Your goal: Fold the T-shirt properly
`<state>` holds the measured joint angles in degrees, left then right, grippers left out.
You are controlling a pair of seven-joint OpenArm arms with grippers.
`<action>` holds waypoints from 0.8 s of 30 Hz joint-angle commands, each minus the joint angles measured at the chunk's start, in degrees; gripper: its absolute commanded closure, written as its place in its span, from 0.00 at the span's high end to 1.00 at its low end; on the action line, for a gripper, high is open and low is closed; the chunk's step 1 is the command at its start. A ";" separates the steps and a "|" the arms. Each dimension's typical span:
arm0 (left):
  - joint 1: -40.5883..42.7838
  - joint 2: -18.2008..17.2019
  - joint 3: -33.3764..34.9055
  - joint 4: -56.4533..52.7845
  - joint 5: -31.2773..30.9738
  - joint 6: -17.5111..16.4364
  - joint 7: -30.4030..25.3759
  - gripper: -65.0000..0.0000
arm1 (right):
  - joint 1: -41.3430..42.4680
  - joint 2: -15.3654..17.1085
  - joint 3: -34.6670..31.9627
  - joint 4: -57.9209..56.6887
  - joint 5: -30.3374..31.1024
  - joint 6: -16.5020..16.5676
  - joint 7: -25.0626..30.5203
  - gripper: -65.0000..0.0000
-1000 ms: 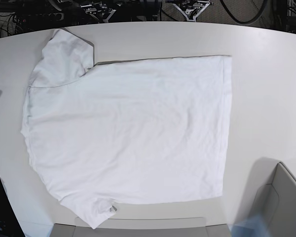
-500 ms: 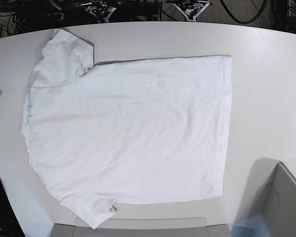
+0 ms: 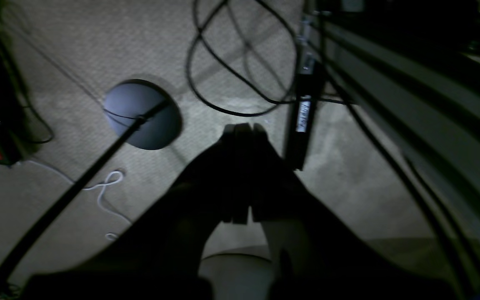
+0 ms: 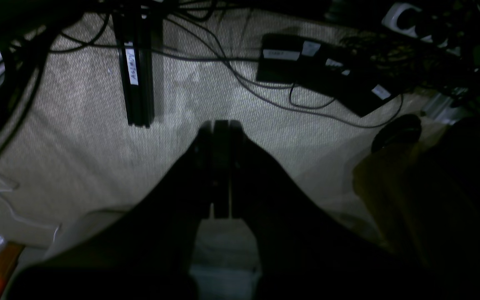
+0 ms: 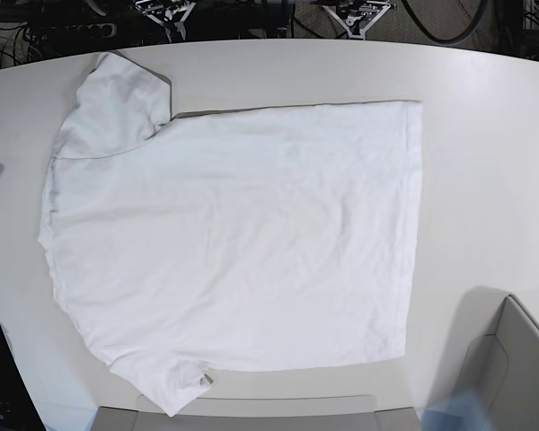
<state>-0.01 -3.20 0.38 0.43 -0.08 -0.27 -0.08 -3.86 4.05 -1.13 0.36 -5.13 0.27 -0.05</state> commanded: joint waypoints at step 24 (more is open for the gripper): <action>1.37 -2.47 0.19 5.42 0.03 -0.12 -0.23 0.00 | -0.14 0.91 -0.06 0.03 -0.37 0.12 -0.08 0.00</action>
<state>1.28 -5.67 0.38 5.78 -0.08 -0.69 -0.12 -4.10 4.25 -1.06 0.36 -5.41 0.51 -0.25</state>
